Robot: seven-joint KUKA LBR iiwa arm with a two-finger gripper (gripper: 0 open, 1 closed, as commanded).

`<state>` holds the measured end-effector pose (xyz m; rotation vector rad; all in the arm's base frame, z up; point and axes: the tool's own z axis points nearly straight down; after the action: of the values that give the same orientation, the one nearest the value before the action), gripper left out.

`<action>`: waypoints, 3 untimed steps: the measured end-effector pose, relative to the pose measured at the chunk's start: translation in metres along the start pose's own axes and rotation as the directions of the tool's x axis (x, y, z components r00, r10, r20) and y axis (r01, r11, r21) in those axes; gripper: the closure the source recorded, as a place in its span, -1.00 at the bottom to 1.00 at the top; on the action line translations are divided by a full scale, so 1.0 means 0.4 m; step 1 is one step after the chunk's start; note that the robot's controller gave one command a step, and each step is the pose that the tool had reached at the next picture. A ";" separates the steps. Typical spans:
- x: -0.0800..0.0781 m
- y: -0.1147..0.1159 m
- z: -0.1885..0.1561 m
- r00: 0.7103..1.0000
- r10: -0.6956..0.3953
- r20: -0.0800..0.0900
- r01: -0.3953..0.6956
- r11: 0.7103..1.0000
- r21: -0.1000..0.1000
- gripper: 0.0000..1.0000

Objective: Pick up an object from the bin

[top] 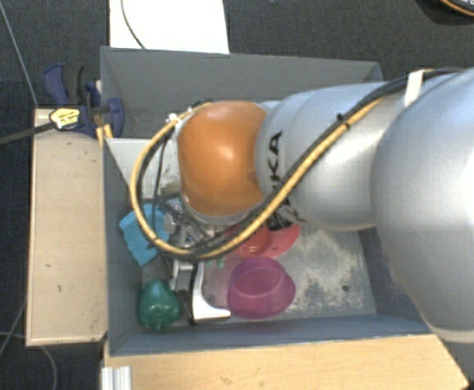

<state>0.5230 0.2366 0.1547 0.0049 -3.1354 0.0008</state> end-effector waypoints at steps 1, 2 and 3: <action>-0.006 -0.003 -0.011 1.000 0.006 0.008 -0.006 1.000 -0.002 -1.00; 0.105 -0.022 0.201 0.857 -0.516 0.018 0.516 0.857 0.001 -1.00; 0.062 -0.023 0.204 0.867 -0.498 0.009 0.498 0.867 0.000 -1.00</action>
Offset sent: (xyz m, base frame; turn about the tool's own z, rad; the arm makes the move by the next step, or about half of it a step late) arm -0.0463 -0.0117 -0.0847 -0.5420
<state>0.4976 0.2274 0.0735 0.8158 -3.0362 -0.0058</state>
